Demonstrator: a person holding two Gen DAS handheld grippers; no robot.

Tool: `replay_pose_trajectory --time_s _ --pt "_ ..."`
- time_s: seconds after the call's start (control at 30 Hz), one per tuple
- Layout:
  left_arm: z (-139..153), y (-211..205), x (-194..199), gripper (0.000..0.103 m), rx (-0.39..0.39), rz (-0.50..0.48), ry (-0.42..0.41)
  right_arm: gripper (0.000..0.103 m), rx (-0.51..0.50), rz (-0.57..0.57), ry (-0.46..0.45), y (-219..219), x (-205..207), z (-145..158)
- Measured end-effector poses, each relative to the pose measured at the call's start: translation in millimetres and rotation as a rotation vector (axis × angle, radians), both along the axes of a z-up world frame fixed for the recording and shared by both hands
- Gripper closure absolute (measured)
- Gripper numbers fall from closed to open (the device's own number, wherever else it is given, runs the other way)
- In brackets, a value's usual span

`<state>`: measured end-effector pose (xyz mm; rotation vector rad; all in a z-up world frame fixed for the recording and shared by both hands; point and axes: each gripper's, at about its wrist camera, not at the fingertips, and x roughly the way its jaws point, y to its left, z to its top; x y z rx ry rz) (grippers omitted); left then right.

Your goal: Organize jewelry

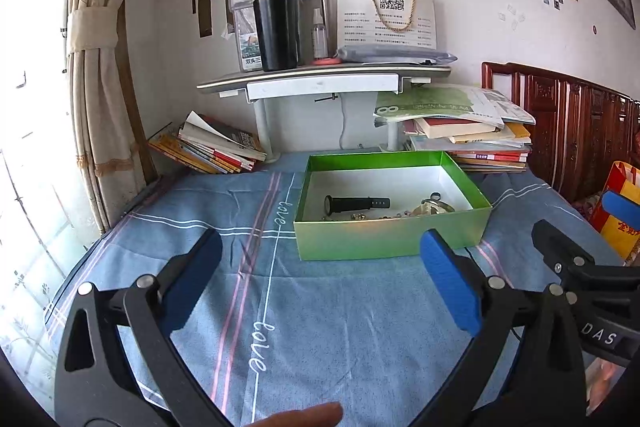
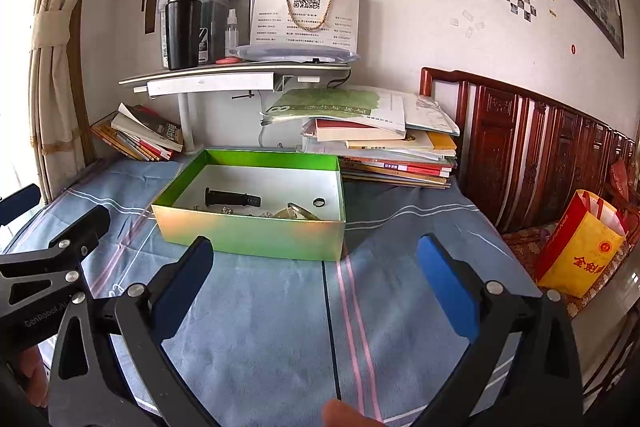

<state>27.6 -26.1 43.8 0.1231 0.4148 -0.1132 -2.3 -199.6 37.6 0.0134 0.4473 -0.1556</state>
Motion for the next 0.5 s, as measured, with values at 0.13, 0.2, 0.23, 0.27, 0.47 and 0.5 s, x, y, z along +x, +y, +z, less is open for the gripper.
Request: replay_pose_trajectory --time_s 0.13,0.2,0.23,0.27,0.47,0.5 --pt "-1.7 0.8 0.0 0.004 0.001 0.001 0.005 0.003 0.0 -0.002 0.004 0.9 -0.3 -1.6" --pt "-2.3 1.6 0.5 0.004 0.002 0.0 0.007 0.003 -0.001 -0.002 0.004 1.7 -0.5 -1.8" --pt "-2.3 1.9 0.9 0.004 0.002 0.0 0.007 0.003 -0.001 -0.002 0.004 1.8 -0.6 -1.9" --pt "-2.2 2.0 1.2 0.004 0.002 0.0 0.008 0.003 0.0 -0.001 0.003 1.8 -0.7 -2.0" --pt "-2.4 2.0 1.1 0.004 0.002 0.0 0.008 0.003 -0.002 -0.003 0.003 1.6 0.8 -1.7" --pt "-2.1 1.8 0.9 0.004 0.002 0.0 0.008 0.003 -0.002 -0.003 0.003 1.6 0.8 -1.8"
